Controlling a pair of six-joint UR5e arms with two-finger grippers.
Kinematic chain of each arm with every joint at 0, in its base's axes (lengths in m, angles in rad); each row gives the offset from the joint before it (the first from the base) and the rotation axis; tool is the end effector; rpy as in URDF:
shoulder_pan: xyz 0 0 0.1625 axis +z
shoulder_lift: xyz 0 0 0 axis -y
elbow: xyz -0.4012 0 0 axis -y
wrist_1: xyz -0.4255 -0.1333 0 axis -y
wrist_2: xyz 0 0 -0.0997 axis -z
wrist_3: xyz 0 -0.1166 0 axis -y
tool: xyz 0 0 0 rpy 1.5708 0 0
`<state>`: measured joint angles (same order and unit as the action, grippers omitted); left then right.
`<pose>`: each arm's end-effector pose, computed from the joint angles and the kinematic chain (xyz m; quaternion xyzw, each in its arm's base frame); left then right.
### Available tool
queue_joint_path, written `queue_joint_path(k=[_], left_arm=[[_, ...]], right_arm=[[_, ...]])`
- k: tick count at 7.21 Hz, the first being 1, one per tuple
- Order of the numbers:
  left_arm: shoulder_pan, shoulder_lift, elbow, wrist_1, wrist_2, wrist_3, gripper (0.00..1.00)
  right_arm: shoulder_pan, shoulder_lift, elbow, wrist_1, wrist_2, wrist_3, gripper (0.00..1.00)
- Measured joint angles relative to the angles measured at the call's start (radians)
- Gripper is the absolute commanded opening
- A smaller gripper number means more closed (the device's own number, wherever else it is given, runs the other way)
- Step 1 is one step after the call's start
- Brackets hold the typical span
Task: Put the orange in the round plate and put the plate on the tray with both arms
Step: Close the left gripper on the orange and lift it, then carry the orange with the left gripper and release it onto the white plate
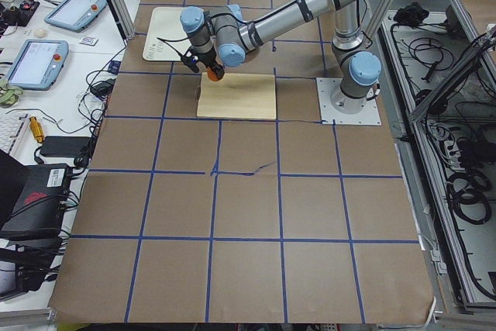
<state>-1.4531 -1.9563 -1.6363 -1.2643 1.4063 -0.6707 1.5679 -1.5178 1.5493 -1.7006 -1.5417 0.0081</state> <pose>-0.0790 -0.6295 0.2206 0.3872 -0.9155 -0.0916 0.0592 0.1351 -0.5576 0.4435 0.0048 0.9987 -0.0491 0.0147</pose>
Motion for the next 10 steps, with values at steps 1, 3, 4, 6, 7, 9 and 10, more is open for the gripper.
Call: queue_joint_path(k=[1,3,4,6,7,9,10], left_arm=[[-0.083,-0.006,0.018,0.006,-0.026,-0.096,0.0],[-0.227,-0.016,0.016,0.019,-0.062,-0.207,0.0],[-0.277,-0.021,0.008,0.028,-0.079,-0.247,0.0],[-0.333,-0.038,-0.022,0.062,-0.09,-0.29,0.51],[-0.352,-0.049,-0.039,0.108,-0.092,-0.309,1.0],[-0.388,-0.064,-0.051,0.166,-0.089,-0.371,1.0],[-0.397,-0.061,-0.049,0.173,-0.081,-0.381,1.0]], right_arm=[[-0.001,0.0,0.0,0.0,0.0,0.0,1.0],[-0.002,0.001,0.0,0.0,0.0,0.0,1.0],[-0.002,0.001,0.0,0.0,0.0,0.0,1.0],[-0.002,0.001,0.0,0.003,0.0,0.0,1.0],[-0.002,0.001,0.0,0.004,0.0,0.0,1.0],[-0.002,0.001,0.0,0.003,0.0,-0.001,1.0],[-0.003,0.002,0.0,0.001,0.0,-0.003,1.0]])
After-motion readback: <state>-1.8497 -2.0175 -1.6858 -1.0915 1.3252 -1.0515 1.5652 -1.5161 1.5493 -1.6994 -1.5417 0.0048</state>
